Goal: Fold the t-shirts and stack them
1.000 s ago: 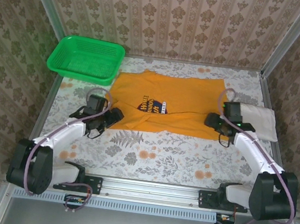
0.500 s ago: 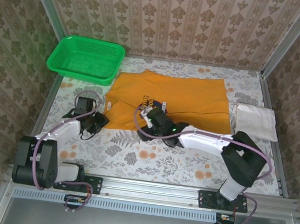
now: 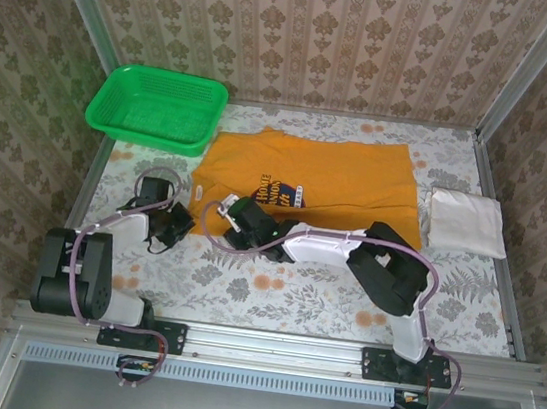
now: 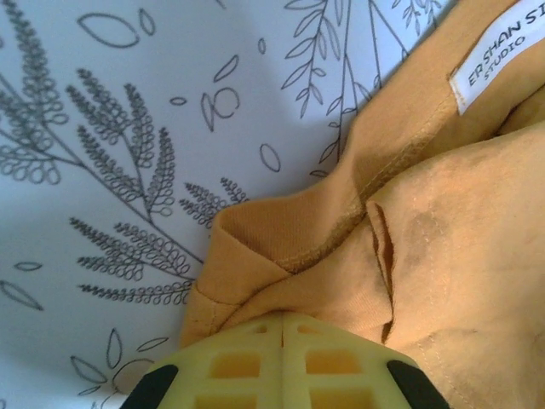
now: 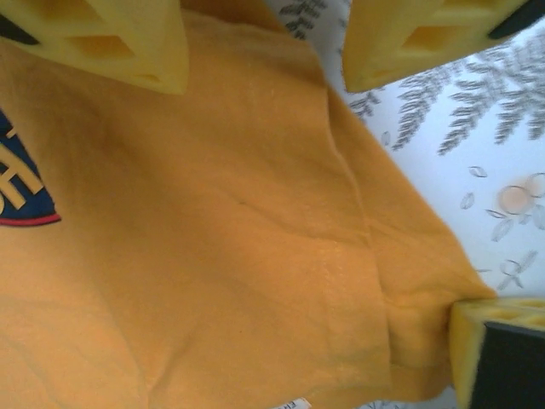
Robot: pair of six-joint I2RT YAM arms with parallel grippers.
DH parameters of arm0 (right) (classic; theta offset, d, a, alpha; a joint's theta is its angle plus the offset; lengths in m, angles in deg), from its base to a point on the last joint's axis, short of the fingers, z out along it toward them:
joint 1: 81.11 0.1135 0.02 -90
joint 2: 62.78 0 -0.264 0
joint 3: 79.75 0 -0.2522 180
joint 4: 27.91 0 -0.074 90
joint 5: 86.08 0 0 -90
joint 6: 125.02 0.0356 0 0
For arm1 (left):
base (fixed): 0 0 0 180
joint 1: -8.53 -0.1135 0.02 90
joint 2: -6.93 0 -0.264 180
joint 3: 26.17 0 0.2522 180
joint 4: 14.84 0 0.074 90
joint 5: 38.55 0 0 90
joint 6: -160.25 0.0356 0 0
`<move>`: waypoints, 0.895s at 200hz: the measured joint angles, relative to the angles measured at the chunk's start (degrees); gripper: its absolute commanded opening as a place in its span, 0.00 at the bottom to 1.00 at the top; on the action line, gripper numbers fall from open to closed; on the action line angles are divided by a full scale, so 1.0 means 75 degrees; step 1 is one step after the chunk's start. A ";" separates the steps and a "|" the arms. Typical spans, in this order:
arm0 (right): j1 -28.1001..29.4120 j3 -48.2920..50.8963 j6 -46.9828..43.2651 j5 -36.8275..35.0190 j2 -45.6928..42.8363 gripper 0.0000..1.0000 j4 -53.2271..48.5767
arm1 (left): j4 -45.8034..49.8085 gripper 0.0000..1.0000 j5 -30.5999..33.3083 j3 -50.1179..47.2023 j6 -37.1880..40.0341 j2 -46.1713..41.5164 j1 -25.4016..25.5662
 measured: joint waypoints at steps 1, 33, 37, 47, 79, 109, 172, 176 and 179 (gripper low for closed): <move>0.0000 -0.0009 -0.0026 -0.0009 0.0012 0.40 -0.0003 | -0.0015 0.05 -0.0003 0.0000 0.0003 0.0003 0.0000; -0.0055 -0.0058 -0.0271 -0.0460 0.0181 0.24 -0.0210 | -0.0169 0.05 -0.0079 0.0006 0.0006 0.0090 -0.0017; -0.0064 -0.0055 -0.0315 -0.0493 0.0181 0.22 -0.0216 | -0.0189 0.05 -0.0085 0.0006 0.0006 0.0108 -0.0020; -0.0102 -0.0035 -0.0388 -0.0595 0.0172 0.19 -0.0198 | -0.0236 0.05 -0.0125 0.0017 0.0006 0.0149 -0.0023; -0.0192 0.0332 -0.0545 -0.0746 -0.0006 0.06 -0.0178 | -0.0428 0.05 -0.0251 0.0026 0.0003 0.0262 -0.0026; -0.0213 0.0615 -0.0609 -0.0801 -0.0268 0.00 -0.0221 | -0.0443 0.05 -0.0251 0.0026 0.0006 0.0262 -0.0026; -0.0210 0.0752 -0.0469 -0.0207 -0.0720 0.44 -0.0064 | -0.0440 0.05 -0.0251 0.0026 0.0006 0.0259 -0.0044; -0.0210 0.0752 -0.0434 -0.0149 -0.0720 0.44 -0.0044 | -0.0440 0.05 -0.0254 0.0026 0.0006 0.0259 -0.0050; -0.0204 0.0752 -0.0405 -0.0090 -0.0720 0.44 -0.0038 | -0.0440 0.05 -0.0256 0.0026 0.0006 0.0259 -0.0055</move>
